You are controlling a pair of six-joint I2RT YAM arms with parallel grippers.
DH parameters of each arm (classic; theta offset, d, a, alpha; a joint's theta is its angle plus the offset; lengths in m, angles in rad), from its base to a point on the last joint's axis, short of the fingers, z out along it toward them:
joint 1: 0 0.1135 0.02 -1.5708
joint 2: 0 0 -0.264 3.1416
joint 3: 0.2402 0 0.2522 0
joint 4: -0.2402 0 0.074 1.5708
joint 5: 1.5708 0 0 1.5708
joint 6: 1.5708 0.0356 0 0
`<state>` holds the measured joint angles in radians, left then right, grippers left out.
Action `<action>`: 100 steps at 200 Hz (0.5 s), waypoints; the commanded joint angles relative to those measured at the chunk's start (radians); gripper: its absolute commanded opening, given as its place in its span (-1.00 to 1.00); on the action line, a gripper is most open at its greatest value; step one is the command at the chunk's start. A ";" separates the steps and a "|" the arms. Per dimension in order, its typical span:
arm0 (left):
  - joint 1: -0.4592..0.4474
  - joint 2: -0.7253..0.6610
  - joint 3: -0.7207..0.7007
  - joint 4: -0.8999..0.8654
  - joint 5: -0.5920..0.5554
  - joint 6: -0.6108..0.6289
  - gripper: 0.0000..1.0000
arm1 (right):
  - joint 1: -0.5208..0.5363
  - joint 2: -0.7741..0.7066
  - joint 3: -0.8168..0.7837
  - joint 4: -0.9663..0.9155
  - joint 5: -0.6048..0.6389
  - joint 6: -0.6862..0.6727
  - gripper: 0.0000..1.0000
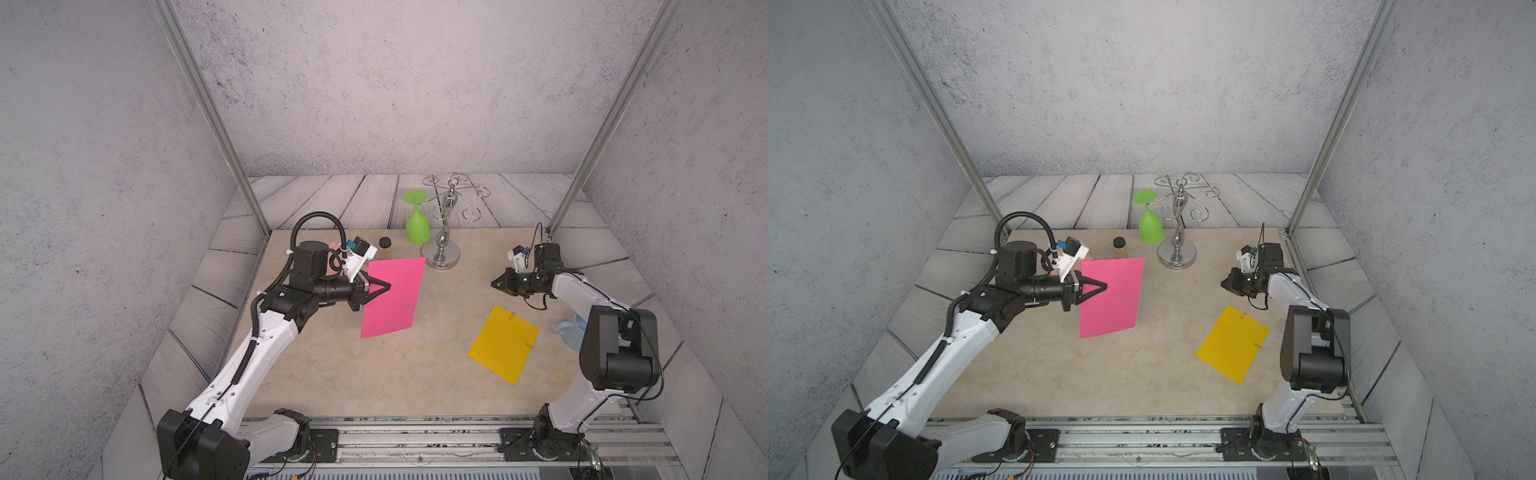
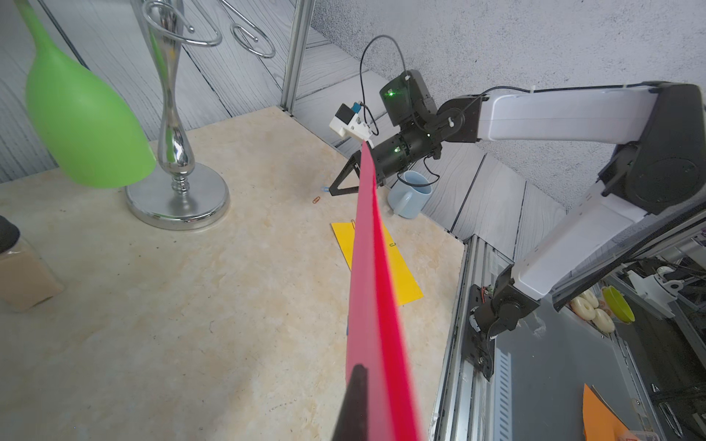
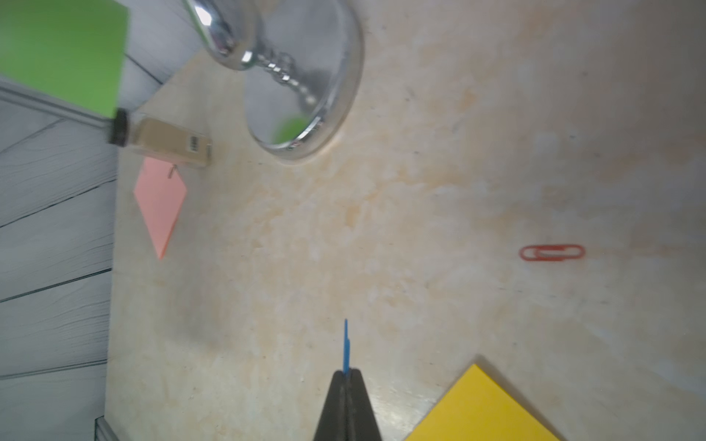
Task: Unclip the paperclips from the documents
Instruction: Place the paper clip at the center of the board.
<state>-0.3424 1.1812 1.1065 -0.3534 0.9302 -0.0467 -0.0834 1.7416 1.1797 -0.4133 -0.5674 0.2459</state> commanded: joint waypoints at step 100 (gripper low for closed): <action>0.008 -0.019 -0.013 0.022 0.002 -0.002 -1.00 | -0.059 0.337 0.234 -0.145 0.168 0.039 -0.88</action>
<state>-0.3424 1.1812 1.1061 -0.3496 0.9291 -0.0502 -0.1345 2.0384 1.3968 -0.5091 -0.4278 0.2710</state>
